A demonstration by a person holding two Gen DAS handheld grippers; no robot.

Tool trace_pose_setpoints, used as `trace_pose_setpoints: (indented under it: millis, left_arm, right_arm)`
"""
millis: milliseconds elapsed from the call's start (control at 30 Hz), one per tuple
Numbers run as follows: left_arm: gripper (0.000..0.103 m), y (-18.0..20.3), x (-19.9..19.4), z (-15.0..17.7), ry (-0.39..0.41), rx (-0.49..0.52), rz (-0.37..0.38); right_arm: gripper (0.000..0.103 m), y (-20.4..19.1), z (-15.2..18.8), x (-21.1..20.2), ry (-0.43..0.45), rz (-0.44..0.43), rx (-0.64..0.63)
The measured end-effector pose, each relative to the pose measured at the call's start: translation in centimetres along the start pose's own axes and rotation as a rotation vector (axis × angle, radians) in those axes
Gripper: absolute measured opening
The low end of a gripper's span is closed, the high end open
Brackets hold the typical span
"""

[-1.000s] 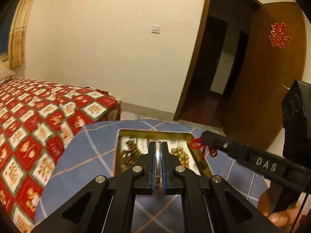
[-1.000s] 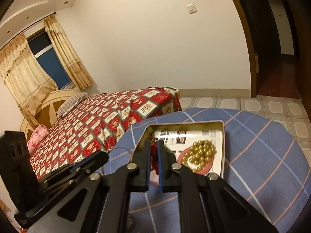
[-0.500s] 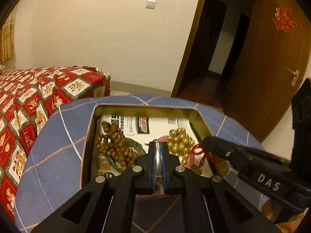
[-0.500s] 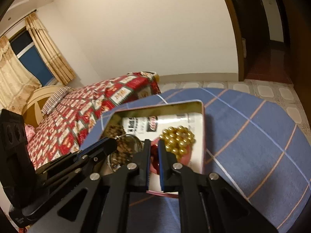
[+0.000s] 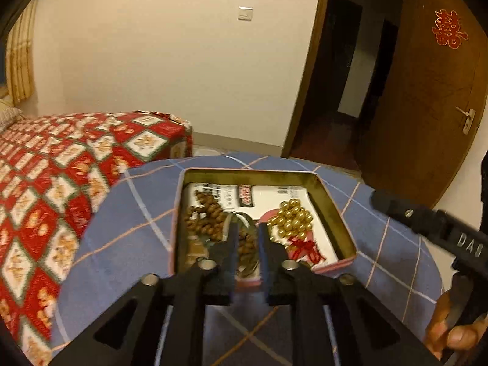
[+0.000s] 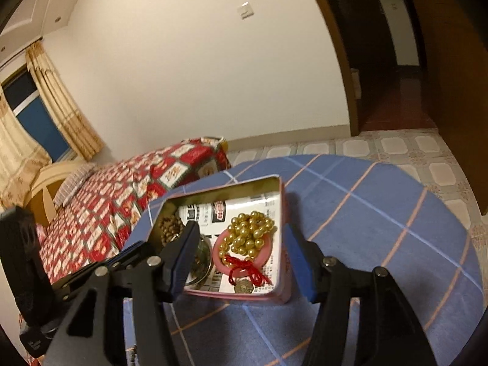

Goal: Organize jewelry
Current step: 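Carry the silver bangle and tasseled chain into the pink tin and release, then move both grippers back over the remaining jewelry beside the tin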

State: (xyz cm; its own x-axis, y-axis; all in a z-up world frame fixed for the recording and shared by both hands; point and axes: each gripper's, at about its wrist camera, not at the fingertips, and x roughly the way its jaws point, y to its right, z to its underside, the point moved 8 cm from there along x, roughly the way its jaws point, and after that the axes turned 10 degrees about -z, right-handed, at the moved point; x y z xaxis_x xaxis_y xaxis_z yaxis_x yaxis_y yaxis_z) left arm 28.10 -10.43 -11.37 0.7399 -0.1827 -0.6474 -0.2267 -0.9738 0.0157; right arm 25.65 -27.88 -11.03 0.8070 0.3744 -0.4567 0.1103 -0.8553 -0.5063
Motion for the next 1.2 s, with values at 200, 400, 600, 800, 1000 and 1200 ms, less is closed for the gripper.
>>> trace_pose_setpoints:
  millis: [200,400,600,800,1000,1200]
  left_arm:
    - [0.063,-3.2,-3.4,2.0,0.037,-0.059,-0.091]
    - [0.063,-6.4,-5.5,4.7,0.024,-0.089,-0.168]
    - [0.063,-9.5,-6.9,8.1,-0.019,-0.130,-0.221]
    - [0.063,-10.3,-7.9,10.6,-0.045,-0.157,-0.225]
    - [0.063,-9.3,-8.8,11.7,-0.046,-0.121,-0.227]
    - [0.063,-9.0,-9.6,13.0,-0.061,-0.123,-0.214]
  right_arm:
    - [0.062,-1.2,1.8,-1.6,-0.009,-0.003,0.004]
    - [0.062,-2.6,5.1,-2.1,-0.061,-0.004,-0.022]
    - [0.061,-3.7,8.3,-2.4,-0.118,-0.007,-0.053]
    - [0.059,-4.7,10.7,-2.4,-0.161,-0.004,-0.071]
    - [0.059,-5.9,11.9,-2.9,-0.172,0.002,-0.089]
    - [0.058,-6.4,13.3,-3.4,-0.187,0.005,-0.095]
